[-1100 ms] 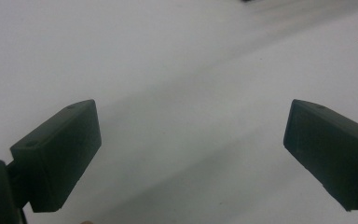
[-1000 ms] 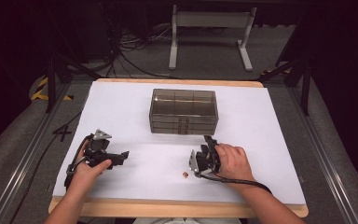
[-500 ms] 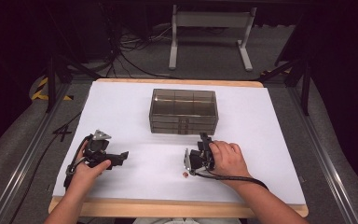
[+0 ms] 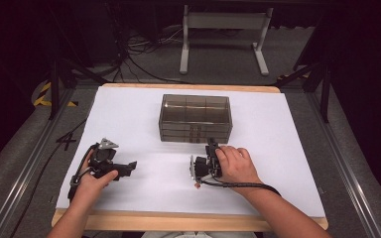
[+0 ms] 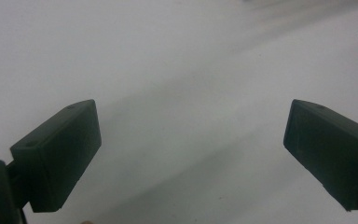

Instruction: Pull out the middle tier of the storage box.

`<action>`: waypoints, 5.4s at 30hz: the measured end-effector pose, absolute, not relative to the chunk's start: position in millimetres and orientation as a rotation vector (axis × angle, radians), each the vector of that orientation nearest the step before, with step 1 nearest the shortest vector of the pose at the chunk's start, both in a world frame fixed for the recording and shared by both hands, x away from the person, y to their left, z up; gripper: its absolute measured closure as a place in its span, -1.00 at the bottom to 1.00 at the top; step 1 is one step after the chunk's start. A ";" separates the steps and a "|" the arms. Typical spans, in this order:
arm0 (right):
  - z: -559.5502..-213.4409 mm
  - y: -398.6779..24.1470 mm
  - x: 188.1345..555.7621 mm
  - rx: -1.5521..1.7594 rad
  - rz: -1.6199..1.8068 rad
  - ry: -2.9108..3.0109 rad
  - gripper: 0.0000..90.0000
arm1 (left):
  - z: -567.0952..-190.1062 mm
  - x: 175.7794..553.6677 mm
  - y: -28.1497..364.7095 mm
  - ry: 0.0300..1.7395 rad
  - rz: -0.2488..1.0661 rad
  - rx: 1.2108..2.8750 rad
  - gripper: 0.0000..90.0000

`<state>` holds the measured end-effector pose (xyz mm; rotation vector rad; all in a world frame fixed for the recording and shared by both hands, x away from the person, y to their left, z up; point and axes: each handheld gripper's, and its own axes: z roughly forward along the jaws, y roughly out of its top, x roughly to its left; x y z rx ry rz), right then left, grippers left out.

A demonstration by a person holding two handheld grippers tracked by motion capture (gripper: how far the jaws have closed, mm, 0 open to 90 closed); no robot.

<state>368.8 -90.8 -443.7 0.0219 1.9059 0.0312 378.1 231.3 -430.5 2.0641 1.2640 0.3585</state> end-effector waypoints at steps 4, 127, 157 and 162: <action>-444.6 -87.9 370.7 0.021 0.033 1.895 0.36 | -430.8 378.0 231.3 1.267 0.356 2.059 -0.90; -443.4 -103.7 351.5 -0.014 0.207 1.864 0.57 | -433.0 377.2 228.5 1.265 0.353 2.076 -0.90; -412.3 -148.1 354.4 0.191 0.585 2.106 0.47 | -433.0 377.2 228.0 1.260 0.351 2.085 -0.90; -406.5 -152.9 355.6 0.209 0.629 2.125 0.47 | -433.2 377.3 228.1 1.261 0.349 2.080 -0.90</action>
